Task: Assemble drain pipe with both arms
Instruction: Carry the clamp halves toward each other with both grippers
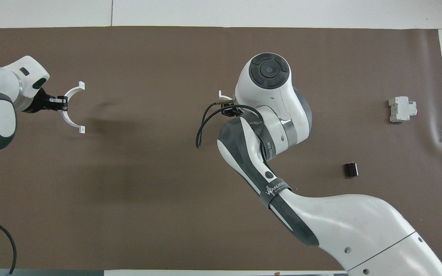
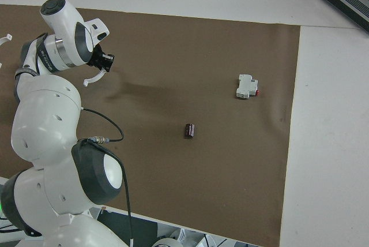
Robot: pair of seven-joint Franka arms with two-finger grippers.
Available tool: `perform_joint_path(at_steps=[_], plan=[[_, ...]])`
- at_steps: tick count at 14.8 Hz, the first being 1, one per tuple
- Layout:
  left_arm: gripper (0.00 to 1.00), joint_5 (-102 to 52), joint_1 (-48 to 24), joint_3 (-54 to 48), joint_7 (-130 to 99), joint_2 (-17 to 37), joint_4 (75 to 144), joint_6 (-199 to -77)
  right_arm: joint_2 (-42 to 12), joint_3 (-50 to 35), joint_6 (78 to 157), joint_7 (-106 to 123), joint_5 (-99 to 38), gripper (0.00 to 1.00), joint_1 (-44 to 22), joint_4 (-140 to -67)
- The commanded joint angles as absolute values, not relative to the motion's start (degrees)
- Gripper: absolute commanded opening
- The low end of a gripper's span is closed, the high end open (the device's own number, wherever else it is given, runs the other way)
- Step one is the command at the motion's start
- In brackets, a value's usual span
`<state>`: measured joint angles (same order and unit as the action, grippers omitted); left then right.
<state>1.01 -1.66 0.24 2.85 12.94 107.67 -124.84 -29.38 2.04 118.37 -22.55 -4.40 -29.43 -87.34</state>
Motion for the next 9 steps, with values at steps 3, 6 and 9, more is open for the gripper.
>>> perform_joint_path(at_steps=[3, 6, 9], plan=[[0.0, 6.7, -8.4, 0.7, -7.1, 12.5, 107.9, -123.9, -31.8, 2.3, 121.5, -25.4, -3.9, 0.0, -31.9, -85.6], [0.0, 6.8, -12.6, 0.7, -12.0, 12.5, 108.1, -124.1, -32.9, 2.3, 122.6, -26.0, 0.2, 0.0, -32.2, -86.6], [0.0, 6.8, -16.2, 0.7, -16.3, 12.7, 108.5, -124.1, -34.3, 2.2, 123.7, -26.5, -0.1, 0.0, -33.0, -86.6]])
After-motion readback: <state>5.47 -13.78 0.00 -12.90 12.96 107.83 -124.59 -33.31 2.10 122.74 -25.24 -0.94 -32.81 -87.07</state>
